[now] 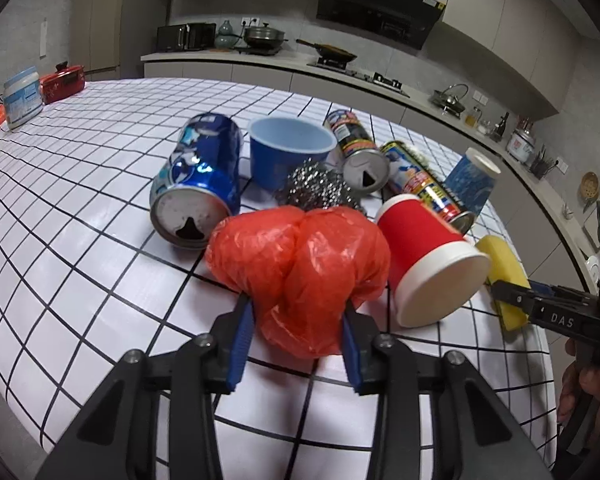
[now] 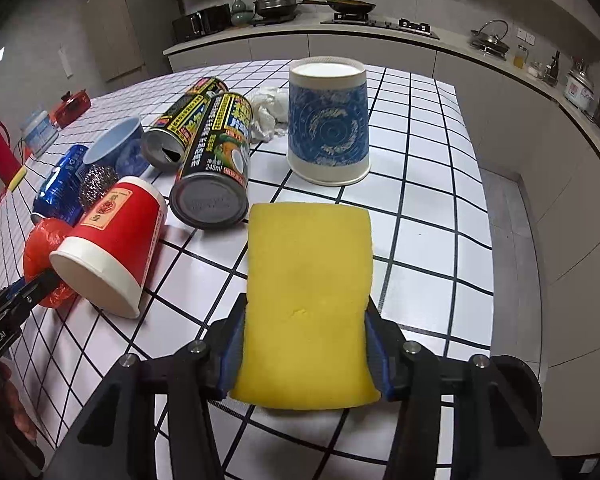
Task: Collect trash
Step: 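Grasp the red plastic bag with left tool while right tool grasps the yellow sponge, then carry the red bag and sponge over the bin and release both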
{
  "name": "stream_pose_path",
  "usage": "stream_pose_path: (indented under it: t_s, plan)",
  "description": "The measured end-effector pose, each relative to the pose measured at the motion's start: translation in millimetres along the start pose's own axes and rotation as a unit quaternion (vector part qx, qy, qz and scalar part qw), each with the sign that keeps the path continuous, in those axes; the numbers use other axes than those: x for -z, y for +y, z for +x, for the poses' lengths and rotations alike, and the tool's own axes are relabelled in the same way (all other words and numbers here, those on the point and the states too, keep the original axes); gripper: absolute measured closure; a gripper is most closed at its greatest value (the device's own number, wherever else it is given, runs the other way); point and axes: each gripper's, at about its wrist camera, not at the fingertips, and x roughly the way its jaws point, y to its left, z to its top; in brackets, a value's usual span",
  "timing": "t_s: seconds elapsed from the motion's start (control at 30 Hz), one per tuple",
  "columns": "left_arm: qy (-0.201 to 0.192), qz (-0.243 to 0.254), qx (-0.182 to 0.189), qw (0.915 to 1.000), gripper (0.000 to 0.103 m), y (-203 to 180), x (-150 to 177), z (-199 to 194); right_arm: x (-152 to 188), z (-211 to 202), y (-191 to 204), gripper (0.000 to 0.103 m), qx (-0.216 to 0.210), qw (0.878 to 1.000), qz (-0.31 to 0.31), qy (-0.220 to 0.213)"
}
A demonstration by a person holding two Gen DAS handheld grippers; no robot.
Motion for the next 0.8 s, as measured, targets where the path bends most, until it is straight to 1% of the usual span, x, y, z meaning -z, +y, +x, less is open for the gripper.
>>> stream_pose_path:
  t_s: [0.27, 0.43, 0.6, 0.8]
  plan:
    - [-0.023, 0.008, -0.001, 0.9997, 0.064, -14, -7, -18, 3, -21, -9, 0.050, -0.003, 1.000, 0.003, -0.015]
    - [-0.037, 0.016, 0.007, 0.9991, 0.064, -32, -11, -31, 6, -37, -19, 0.050, -0.003, 1.000, 0.007, -0.025]
    - [-0.047, 0.031, 0.019, 0.9982, 0.064, -57, -11, -41, 12, -55, -34, 0.050, 0.000, 0.999, 0.013, -0.036]
    - [-0.048, 0.049, 0.039, 0.9969, 0.064, -94, -4, -45, 25, -83, -68, 0.050, 0.013, 0.998, 0.029, -0.049]
